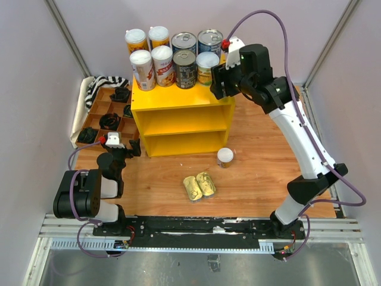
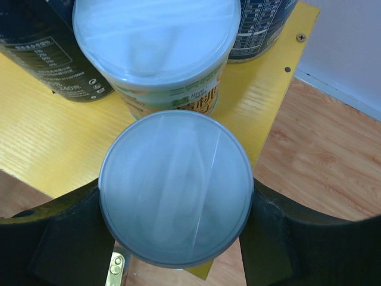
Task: Place and organize the canned foods onto the counter
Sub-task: Place the canned food on the counter, then pick up the canned food from the center of the board.
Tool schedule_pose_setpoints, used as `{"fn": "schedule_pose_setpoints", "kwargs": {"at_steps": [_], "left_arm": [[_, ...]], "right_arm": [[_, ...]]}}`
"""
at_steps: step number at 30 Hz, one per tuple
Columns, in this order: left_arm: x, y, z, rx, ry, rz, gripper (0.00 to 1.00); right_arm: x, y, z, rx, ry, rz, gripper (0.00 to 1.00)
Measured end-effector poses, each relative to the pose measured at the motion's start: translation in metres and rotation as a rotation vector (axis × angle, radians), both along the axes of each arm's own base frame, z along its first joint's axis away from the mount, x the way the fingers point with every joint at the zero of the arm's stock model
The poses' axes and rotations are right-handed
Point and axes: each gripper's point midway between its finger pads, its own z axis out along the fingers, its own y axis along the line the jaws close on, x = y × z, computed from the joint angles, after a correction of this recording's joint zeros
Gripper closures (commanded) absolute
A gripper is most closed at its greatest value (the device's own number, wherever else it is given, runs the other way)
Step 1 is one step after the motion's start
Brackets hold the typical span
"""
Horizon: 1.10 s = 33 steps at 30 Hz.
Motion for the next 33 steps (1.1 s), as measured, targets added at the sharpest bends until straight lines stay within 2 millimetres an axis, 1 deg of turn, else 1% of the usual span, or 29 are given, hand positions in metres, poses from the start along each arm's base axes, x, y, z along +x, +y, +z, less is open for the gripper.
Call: {"fn": "schedule_pose_setpoints", "kwargs": {"at_steps": [2,4,5,8,9,10,11,12,17,19,21,23,26,28,29,31,32,33], "left_arm": [[0.000,0.000,0.000,0.000,0.001,0.000,0.00],[0.000,0.000,-0.001,0.000,0.002,0.000,0.00],[0.000,0.000,-0.001,0.000,0.003,0.000,0.00],[0.000,0.000,-0.002,0.000,0.005,0.000,0.00],[0.000,0.000,-0.002,0.000,0.005,0.000,0.00],[0.000,0.000,-0.002,0.000,0.006,0.000,0.00],[0.000,0.000,-0.002,0.000,0.006,0.000,0.00],[0.000,0.000,-0.002,0.000,0.006,0.000,0.00],[0.000,0.000,-0.002,0.000,0.006,0.000,0.00],[0.000,0.000,-0.002,0.000,0.006,0.000,0.00],[0.000,0.000,-0.002,0.000,0.006,0.000,0.00],[0.000,0.000,-0.002,0.000,0.006,0.000,0.00],[0.000,0.000,-0.002,0.000,0.006,0.000,0.00],[0.000,0.000,-0.002,0.000,0.006,0.000,0.00],[0.000,0.000,-0.002,0.000,0.006,0.000,0.00],[0.000,0.000,-0.002,0.000,0.006,0.000,0.00],[0.000,0.000,-0.002,0.000,0.006,0.000,0.00],[0.000,0.000,-0.002,0.000,0.006,0.000,0.00]], "right_arm": [[0.004,0.001,0.000,0.006,-0.006,0.001,0.80],[0.008,0.002,0.001,0.010,-0.010,-0.001,0.75],[0.010,0.003,0.001,0.010,-0.010,-0.002,0.70],[0.011,0.003,0.001,0.009,-0.011,-0.003,0.47],[0.011,0.003,0.001,0.009,-0.011,-0.003,0.37],[0.011,0.003,0.001,0.009,-0.011,-0.002,0.24],[0.011,0.003,0.001,0.009,-0.011,-0.002,0.06],[0.011,0.003,0.000,0.008,-0.012,-0.001,0.00],[0.009,0.003,-0.002,0.004,-0.006,0.009,0.01],[0.004,0.001,-0.002,0.007,-0.010,0.008,0.01],[-0.002,-0.003,0.000,0.016,-0.021,0.007,0.01],[-0.014,-0.011,0.005,0.028,-0.039,0.003,0.01],[-0.038,-0.026,0.016,0.074,-0.095,-0.004,0.02],[-0.061,-0.039,0.019,0.121,-0.146,-0.005,0.01],[-0.075,-0.046,0.017,0.144,-0.169,-0.005,0.01],[-0.099,-0.060,0.008,0.187,-0.211,-0.008,0.01],[-0.109,-0.065,-0.002,0.201,-0.223,-0.010,0.01],[-0.121,-0.072,-0.018,0.217,-0.232,-0.013,0.01]]}}
